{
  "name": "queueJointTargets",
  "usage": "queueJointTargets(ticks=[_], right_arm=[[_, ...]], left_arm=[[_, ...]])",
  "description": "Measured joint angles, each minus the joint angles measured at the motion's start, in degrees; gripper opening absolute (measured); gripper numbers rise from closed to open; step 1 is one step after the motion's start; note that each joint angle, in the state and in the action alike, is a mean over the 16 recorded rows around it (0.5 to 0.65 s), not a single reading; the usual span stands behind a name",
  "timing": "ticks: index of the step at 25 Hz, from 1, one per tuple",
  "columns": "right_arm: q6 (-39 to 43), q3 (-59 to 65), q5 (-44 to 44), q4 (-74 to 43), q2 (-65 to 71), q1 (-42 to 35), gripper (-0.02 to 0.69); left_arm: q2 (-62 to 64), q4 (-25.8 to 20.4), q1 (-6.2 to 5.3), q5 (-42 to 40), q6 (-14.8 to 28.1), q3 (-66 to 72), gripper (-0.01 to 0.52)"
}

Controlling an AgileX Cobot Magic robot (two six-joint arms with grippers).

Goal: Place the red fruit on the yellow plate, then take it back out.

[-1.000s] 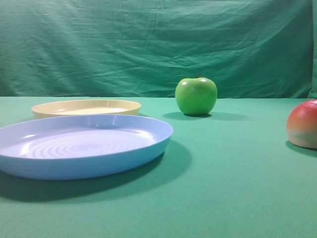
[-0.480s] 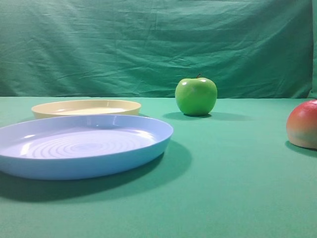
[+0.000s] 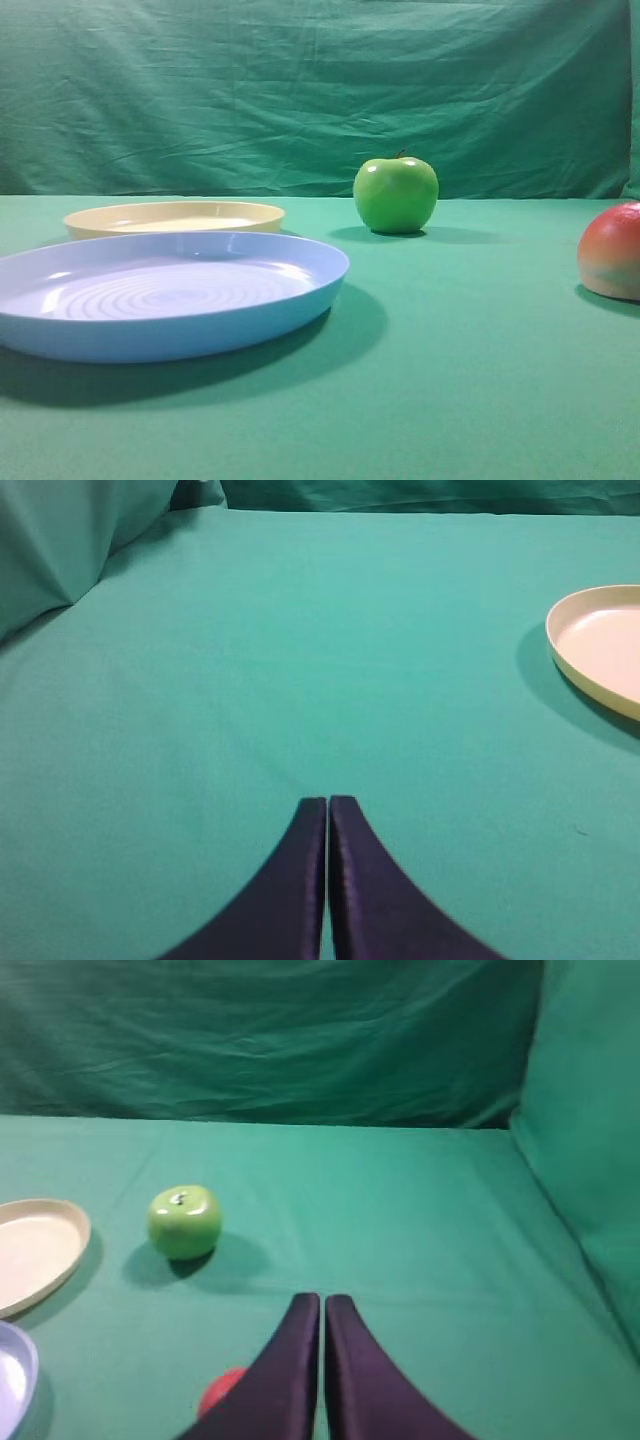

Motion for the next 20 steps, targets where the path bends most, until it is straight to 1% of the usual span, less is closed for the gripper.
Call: queueJointTargets(ticks=[6,11,15,20], right_arm=[[0.3,14.6,-9.4,-0.4,-7.1,-5.2,0.000],[0.4,24.6,-15.0,-0.5,-10.9,-7.1,0.000],[0.4,29.2,-17.5,-0.6,-12.0,-7.3,0.000],[0.5,31.7,-19.0,-0.6,-12.1,-7.3,0.000]], left_arm=[[0.0,0.0,0.00,0.0,0.0,0.0,0.000],[0.0,0.0,0.00,0.0,0.0,0.0,0.000],[0.0,0.0,0.00,0.0,0.0,0.0,0.000],[0.0,0.0,0.00,0.0,0.0,0.0,0.000]])
